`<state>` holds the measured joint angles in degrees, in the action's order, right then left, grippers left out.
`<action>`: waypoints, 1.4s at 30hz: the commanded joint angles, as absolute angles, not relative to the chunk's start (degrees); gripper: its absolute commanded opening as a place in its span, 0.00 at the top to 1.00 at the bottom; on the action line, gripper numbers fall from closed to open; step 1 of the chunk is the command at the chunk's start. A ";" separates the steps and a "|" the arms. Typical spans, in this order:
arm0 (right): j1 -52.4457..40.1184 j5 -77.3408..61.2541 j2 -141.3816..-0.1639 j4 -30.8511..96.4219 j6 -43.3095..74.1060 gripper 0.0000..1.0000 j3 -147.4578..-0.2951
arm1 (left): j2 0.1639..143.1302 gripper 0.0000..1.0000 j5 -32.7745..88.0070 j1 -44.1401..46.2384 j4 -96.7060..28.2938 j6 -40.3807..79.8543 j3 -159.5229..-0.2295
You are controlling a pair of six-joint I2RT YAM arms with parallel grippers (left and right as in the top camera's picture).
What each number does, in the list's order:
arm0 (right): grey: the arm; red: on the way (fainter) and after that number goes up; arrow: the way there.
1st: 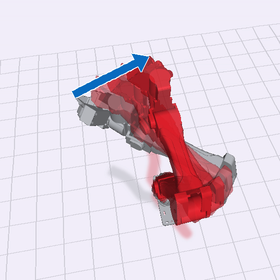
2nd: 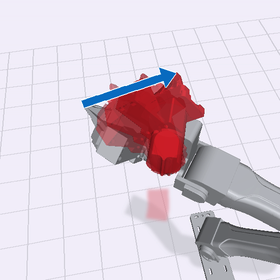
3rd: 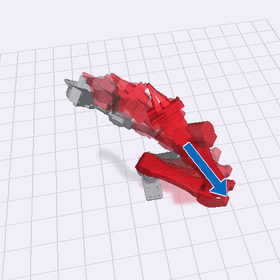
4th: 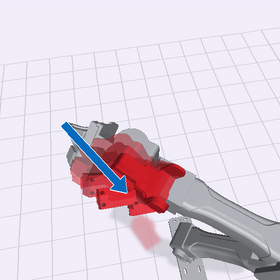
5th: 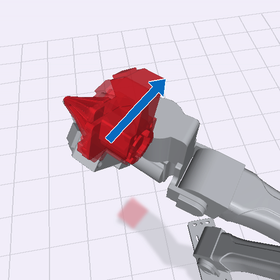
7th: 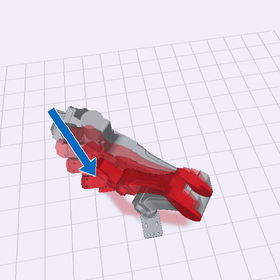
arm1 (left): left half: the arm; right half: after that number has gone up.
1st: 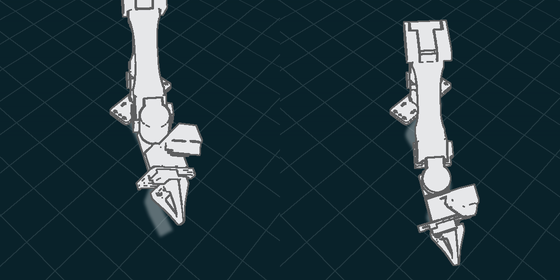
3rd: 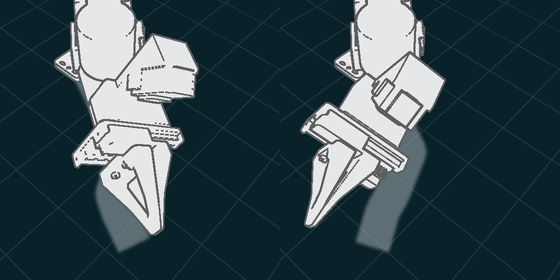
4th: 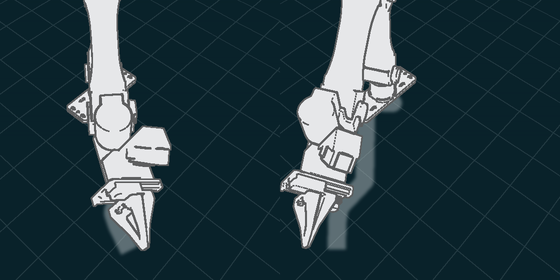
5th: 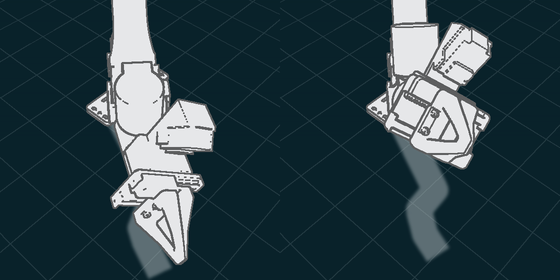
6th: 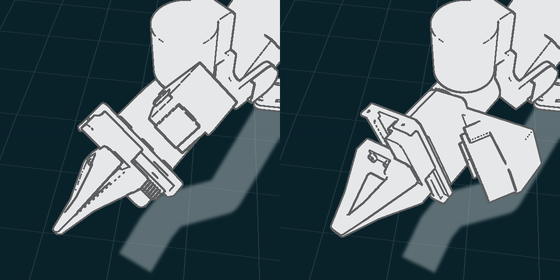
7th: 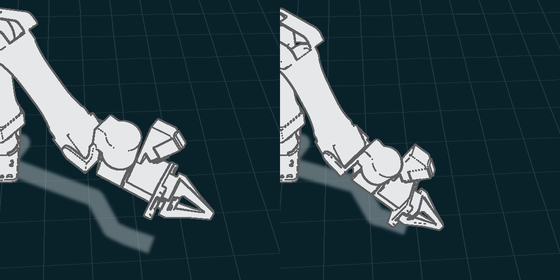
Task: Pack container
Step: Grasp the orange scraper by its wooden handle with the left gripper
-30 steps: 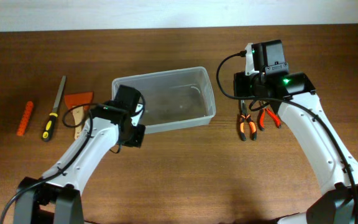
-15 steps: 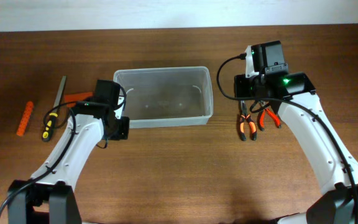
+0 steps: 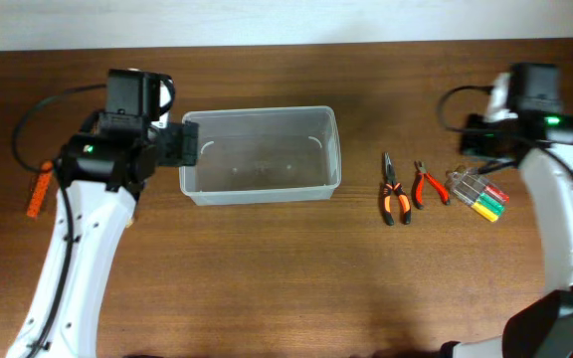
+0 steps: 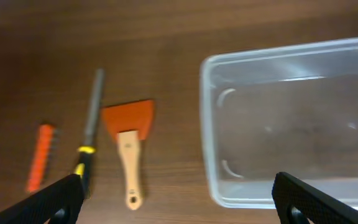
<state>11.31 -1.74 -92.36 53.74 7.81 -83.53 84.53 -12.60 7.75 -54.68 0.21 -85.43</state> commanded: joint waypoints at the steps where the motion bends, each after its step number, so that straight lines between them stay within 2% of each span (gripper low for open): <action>1: 15.92 -7.97 -92.62 54.08 8.01 0.58 -85.43 | 85.89 0.01 -14.61 2.31 -56.73 2.31 -85.97; 2: 16.38 -8.49 -92.62 54.08 8.01 0.42 -85.43 | 86.54 0.01 -12.34 0.60 -57.30 2.37 -85.97; 3: 16.88 -8.64 -92.62 54.06 8.03 0.31 -85.43 | 87.39 0.01 -9.23 -1.52 -57.95 2.39 -85.97; 4: 17.32 -8.60 -92.62 54.02 8.01 0.26 -85.43 | 88.44 0.01 -6.02 -3.66 -58.54 2.39 -85.97; 6: 17.58 -8.58 -92.62 53.93 8.01 0.22 -85.43 | 90.52 0.01 -1.48 -7.40 -59.24 2.37 -85.97; 9: 17.65 -8.60 -92.62 53.76 8.01 0.01 -85.43 | 94.04 0.01 4.12 -11.79 -59.48 2.31 -85.97; 18: 17.65 -8.60 -92.64 53.78 8.01 0.01 -85.41 | 108.51 0.10 5.19 -14.48 -60.69 0.36 -85.97; 25: 17.65 -8.60 -92.64 53.78 8.01 0.02 -85.41 | 116.51 0.09 -0.89 -14.83 -59.90 0.36 -85.97; 32: 17.65 -8.60 -92.64 53.74 8.01 0.02 -85.41 | 120.11 0.09 -0.21 -15.99 -52.80 -4.89 -85.97; 42: 17.65 -8.60 -92.64 53.78 8.03 0.01 -85.41 | 124.14 0.11 -0.27 -16.10 -47.68 -4.86 -85.97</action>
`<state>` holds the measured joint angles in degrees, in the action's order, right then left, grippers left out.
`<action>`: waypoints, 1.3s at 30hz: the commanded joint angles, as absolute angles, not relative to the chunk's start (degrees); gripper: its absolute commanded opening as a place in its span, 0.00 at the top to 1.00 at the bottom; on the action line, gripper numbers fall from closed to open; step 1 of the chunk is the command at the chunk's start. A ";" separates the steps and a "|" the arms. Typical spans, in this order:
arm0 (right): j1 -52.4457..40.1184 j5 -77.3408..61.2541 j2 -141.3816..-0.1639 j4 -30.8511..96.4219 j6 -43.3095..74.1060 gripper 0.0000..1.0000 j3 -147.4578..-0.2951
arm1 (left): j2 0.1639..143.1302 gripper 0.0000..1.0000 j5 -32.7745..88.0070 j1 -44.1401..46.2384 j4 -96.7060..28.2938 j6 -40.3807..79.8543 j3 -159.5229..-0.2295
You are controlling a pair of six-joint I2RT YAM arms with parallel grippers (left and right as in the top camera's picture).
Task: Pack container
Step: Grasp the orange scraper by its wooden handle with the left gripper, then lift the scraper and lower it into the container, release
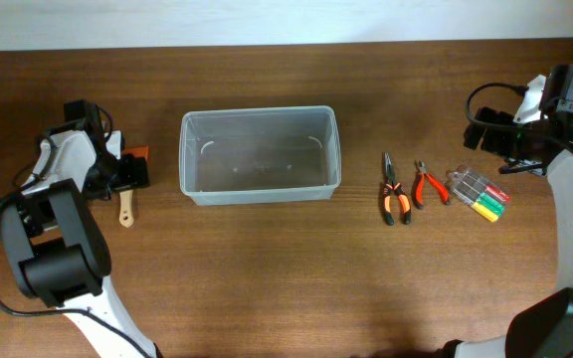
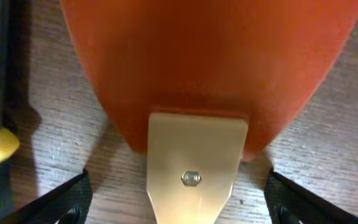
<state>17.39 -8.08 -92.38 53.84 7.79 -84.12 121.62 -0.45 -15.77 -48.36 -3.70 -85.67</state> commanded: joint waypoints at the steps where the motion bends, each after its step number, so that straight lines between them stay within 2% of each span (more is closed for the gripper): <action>1: 17.65 -8.60 -92.64 53.78 8.01 0.01 -85.41 | 124.44 0.11 -0.27 -16.10 -47.42 -4.86 -85.97; 3: 17.65 -8.60 -92.64 53.78 8.03 0.01 -85.41 | 124.75 0.18 -0.30 -16.10 -46.98 -4.86 -85.97; 7: 17.65 -8.62 -92.64 53.80 8.03 0.01 -85.41 | 124.77 0.42 -0.43 -16.10 -46.11 -4.86 -86.00; 11: 17.65 -8.62 -92.64 53.82 8.03 0.01 -85.41 | 124.77 0.51 -0.43 -16.08 -46.24 -4.86 -86.00; 16: 17.65 -8.62 -92.64 53.82 8.03 0.01 -85.41 | 124.75 0.70 -0.38 -16.08 -46.30 -4.89 -86.00; 20: 17.65 -8.62 -92.64 53.82 8.03 0.01 -85.41 | 124.70 0.74 0.23 -16.01 -47.57 -6.92 -86.85; 25: 17.65 -8.62 -92.64 53.80 8.03 0.01 -85.41 | 124.60 0.82 0.23 -15.79 -55.22 -8.71 -93.84; 32: 17.65 -8.62 -92.64 53.82 8.03 0.01 -85.41 | 124.60 0.92 0.25 -13.41 -71.16 -8.71 -115.87; 34: 17.65 -8.62 -92.64 53.82 8.03 0.01 -85.41 | 124.60 0.98 1.08 -11.66 -75.96 -9.87 -123.66; 39: 17.65 -8.62 -92.64 53.82 8.03 0.01 -85.41 | 124.60 0.98 3.66 -4.43 -84.77 -19.38 -138.61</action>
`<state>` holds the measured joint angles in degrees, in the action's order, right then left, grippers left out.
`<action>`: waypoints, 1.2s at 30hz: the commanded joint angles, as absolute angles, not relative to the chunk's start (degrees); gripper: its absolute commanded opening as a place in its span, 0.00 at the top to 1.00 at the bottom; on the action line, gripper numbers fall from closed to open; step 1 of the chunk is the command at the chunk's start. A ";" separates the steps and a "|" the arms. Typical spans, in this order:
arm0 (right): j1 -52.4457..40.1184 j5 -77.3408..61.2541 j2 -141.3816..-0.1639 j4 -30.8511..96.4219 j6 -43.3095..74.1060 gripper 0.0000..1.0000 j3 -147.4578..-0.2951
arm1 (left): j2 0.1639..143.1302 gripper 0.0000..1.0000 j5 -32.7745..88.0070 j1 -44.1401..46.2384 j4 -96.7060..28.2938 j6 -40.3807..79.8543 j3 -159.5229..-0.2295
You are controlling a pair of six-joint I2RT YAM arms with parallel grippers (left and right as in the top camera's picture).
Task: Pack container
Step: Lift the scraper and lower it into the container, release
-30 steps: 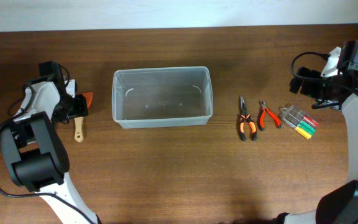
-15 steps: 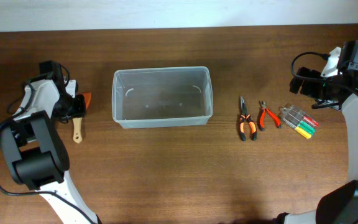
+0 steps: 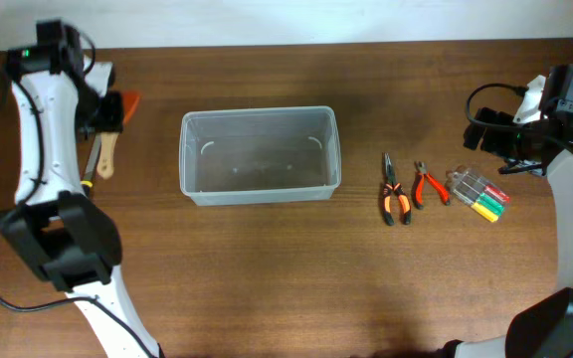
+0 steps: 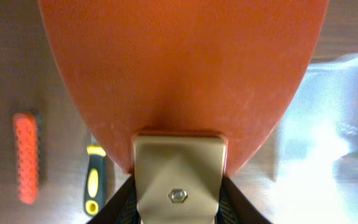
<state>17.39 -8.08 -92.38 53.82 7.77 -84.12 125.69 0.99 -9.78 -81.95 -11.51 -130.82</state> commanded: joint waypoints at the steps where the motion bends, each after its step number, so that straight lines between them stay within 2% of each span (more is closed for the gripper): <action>1: 17.65 -8.62 -92.64 53.82 8.03 0.01 -85.41 | 124.60 0.98 3.66 -2.42 -85.93 -21.37 -141.03; 6: 17.65 -8.62 -92.64 53.80 8.03 0.01 -85.41 | 124.60 0.98 3.66 7.66 -87.42 -35.03 -145.82; 13: 17.65 -8.62 -92.64 53.78 8.01 0.01 -85.41 | 126.52 0.99 3.31 17.87 -87.72 -60.07 -140.31; 24: 17.65 -8.62 -92.64 53.80 8.03 0.01 -85.41 | 132.62 0.98 1.96 17.98 -80.25 -65.45 -126.89; 32: 17.65 -8.62 -92.62 54.68 8.01 0.01 -85.41 | 138.89 0.98 1.93 17.93 -76.53 -65.36 -125.54; 34: 17.65 -8.62 -92.64 54.70 8.01 0.01 -85.41 | 138.93 0.88 1.98 17.96 -76.49 -62.94 -125.58; 36: 17.65 -8.60 -92.64 54.68 8.01 0.01 -85.41 | 138.23 0.35 1.93 17.93 -76.86 -60.03 -125.91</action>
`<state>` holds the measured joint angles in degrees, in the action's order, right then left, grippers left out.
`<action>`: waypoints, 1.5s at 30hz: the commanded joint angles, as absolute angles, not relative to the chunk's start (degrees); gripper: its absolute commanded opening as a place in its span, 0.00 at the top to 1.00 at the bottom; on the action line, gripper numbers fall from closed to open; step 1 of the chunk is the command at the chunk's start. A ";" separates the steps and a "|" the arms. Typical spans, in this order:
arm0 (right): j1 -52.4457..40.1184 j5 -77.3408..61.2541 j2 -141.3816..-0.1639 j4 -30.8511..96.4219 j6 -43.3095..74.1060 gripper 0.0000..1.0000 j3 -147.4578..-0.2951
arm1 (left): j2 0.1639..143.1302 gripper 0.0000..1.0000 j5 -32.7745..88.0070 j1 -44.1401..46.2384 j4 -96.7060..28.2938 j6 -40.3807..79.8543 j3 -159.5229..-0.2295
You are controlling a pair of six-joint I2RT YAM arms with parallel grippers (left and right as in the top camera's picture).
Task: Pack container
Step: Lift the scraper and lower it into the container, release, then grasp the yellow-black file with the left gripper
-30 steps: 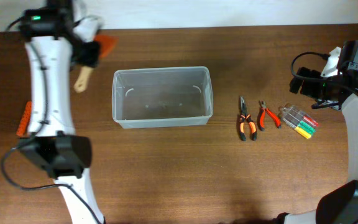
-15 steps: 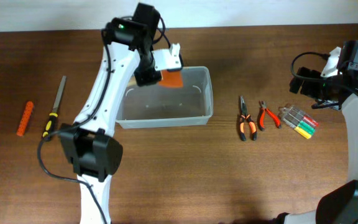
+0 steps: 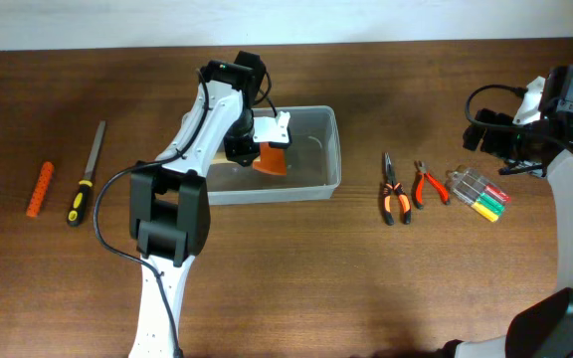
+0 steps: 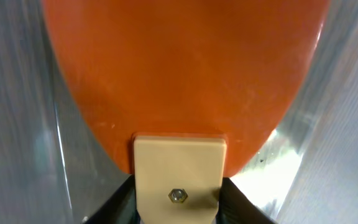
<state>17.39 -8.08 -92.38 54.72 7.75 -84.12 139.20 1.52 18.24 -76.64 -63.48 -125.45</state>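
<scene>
The clear plastic container (image 3: pixel 332 149) stands at the table's middle left. My left gripper (image 3: pixel 250 141) reaches down into it, shut on the wooden handle (image 4: pixel 179 177) of an orange scraper (image 3: pixel 272 160). In the left wrist view the orange blade (image 4: pixel 185 74) fills the frame, with the container's clear floor and walls behind it. The dark fingers (image 4: pixel 114 208) press on both sides of the handle. My right gripper (image 3: pixel 487 133) hovers at the far right, just behind the screwdriver set; its jaws do not show clearly.
Right of the container lie black-and-orange pliers (image 3: pixel 394 194), red cutters (image 3: pixel 428 185) and a boxed screwdriver set (image 3: pixel 477 194). At the far left lie a file with a yellow-black handle (image 3: pixel 86 174) and a small orange tool (image 3: pixel 38 189).
My left gripper, with the scraper in it, was over the table left of the container and is now inside the container. The right arm has not moved.
My left gripper was open beside the container's left end, with the scraper lying on the table. Then it was low over the scraper with its fingers either side of the handle. Then it held the scraper off the table, and now holds it inside the container.
</scene>
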 commanded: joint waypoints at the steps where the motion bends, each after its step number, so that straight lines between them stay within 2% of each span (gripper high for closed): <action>1: 17.65 -8.60 -92.64 54.68 8.01 0.01 -85.41 | 137.67 0.01 1.91 17.93 -77.25 -58.08 -126.13; 12: 17.65 -8.60 -92.64 54.68 8.01 0.01 -85.41 | 119.92 0.01 0.62 16.69 -83.24 -50.96 -126.43; 18: 17.65 -8.60 -92.64 54.68 8.01 0.01 -85.41 | 113.32 0.01 0.64 6.13 -85.52 -44.93 -126.43; 21: 17.65 -8.60 -92.64 54.68 8.01 0.02 -85.41 | 113.99 0.01 1.48 -2.20 -85.47 -37.60 -125.91; 23: 17.65 -8.60 -92.64 54.68 8.01 0.01 -85.41 | 116.51 0.01 5.91 -11.44 -85.65 -29.23 -124.49; 27: 17.65 -8.60 -92.64 54.65 8.01 0.01 -85.41 | 122.43 0.06 7.73 -20.95 -89.01 -26.37 -119.90; 34: 17.65 -8.60 -92.64 54.65 8.01 0.01 -85.41 | 131.17 0.11 7.53 -27.44 -86.63 -25.74 -116.42; 38: 17.65 -8.60 -92.62 54.63 8.03 0.01 -85.41 | 134.96 0.21 6.92 -28.56 -85.47 -25.74 -116.38; 41: 17.65 -8.62 -92.64 54.65 8.03 0.01 -85.41 | 136.14 0.25 2.04 -28.40 -83.29 -25.17 -116.29; 45: 17.65 -8.62 -92.64 54.65 8.03 0.01 -85.41 | 136.73 0.25 -3.46 -28.34 -79.50 -21.67 -116.29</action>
